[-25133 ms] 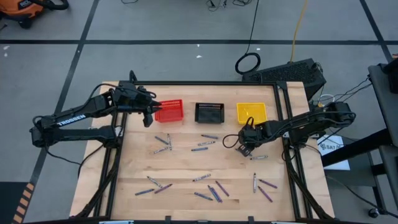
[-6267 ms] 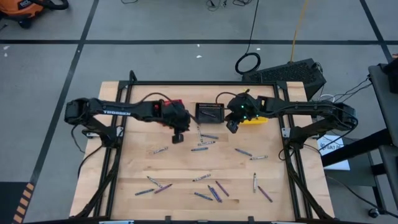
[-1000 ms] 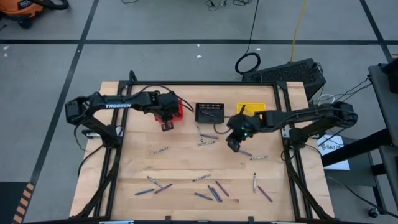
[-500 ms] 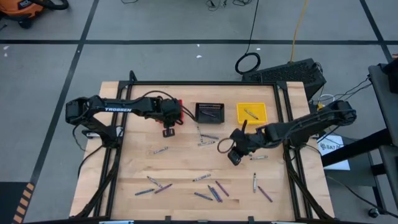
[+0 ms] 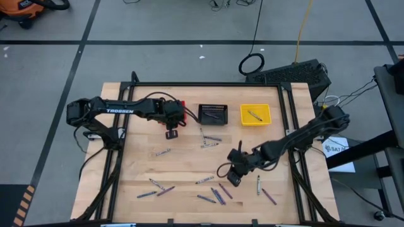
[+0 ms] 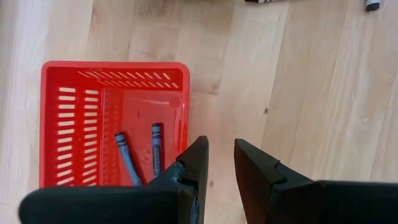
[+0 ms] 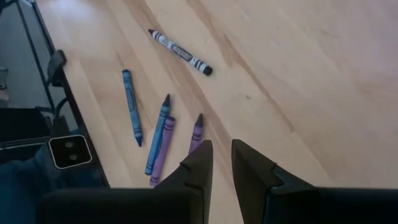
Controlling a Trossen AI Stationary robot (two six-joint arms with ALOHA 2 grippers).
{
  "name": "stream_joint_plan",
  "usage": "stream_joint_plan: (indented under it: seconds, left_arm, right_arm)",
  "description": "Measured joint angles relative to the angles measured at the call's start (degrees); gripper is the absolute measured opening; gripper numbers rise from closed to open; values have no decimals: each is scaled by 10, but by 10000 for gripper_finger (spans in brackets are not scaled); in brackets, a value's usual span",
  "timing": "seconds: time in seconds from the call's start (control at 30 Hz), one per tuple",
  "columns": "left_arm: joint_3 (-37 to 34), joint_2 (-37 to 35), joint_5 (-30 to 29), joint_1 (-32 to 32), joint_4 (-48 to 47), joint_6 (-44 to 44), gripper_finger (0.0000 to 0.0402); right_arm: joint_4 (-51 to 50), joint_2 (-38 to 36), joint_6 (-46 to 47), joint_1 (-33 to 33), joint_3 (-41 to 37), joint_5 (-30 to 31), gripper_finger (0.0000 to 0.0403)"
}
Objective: Sort crayons
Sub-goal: Put the violet crayon into the black bin
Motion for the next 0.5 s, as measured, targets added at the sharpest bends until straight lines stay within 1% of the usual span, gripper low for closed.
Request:
stream_joint_plan:
  seconds: [0.3,0.43,0.5]
  left_arm:
    - [0,0,0,0,6,0,75]
    - [0,0,0,0,6,0,75]
    - [0,0,0,0,6,0,75]
  right_arm:
    - [12,5,-76,3,0,-2,47]
    - [10,5,-77,-1,0,2,48]
    - [11,5,-72,-1,0,17,48]
